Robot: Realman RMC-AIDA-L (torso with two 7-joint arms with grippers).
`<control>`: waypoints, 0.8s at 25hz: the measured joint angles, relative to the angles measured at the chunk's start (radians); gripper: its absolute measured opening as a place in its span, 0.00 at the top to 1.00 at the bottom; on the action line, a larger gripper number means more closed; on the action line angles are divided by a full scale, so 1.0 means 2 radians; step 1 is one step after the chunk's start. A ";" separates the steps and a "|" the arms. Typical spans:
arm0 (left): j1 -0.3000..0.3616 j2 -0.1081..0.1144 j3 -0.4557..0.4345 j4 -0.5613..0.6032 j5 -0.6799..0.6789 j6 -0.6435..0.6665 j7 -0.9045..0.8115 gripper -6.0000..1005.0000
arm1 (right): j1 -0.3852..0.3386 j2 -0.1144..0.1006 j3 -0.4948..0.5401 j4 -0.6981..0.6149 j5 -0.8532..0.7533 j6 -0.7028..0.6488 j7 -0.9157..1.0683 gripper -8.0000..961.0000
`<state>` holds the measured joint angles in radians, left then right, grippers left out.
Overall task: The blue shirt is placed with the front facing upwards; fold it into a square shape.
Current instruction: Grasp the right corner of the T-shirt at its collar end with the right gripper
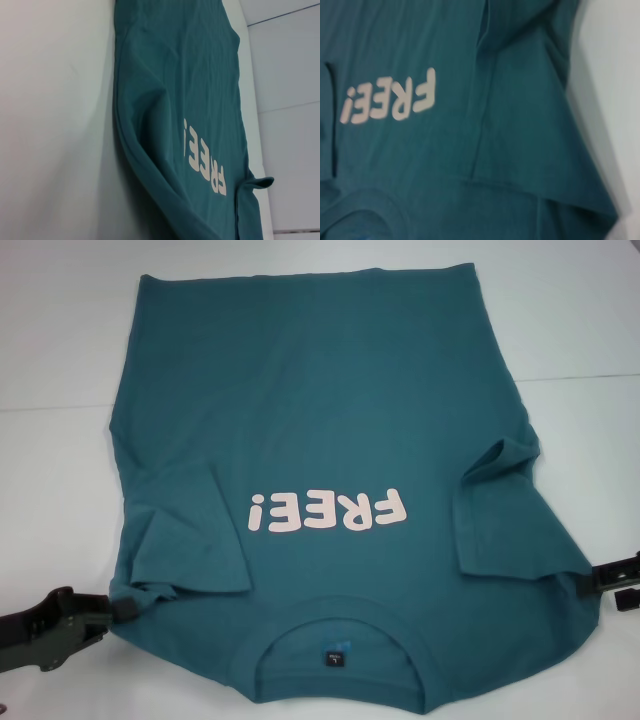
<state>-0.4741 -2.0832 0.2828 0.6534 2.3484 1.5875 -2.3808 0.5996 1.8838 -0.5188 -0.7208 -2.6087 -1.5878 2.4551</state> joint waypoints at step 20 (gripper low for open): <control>0.000 -0.001 -0.001 -0.005 0.000 -0.006 0.001 0.96 | 0.021 0.013 -0.033 0.001 -0.022 0.035 0.027 0.13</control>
<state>-0.4735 -2.0847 0.2806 0.6429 2.3485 1.5758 -2.3791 0.6418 1.9106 -0.5838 -0.7198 -2.6536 -1.5187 2.5094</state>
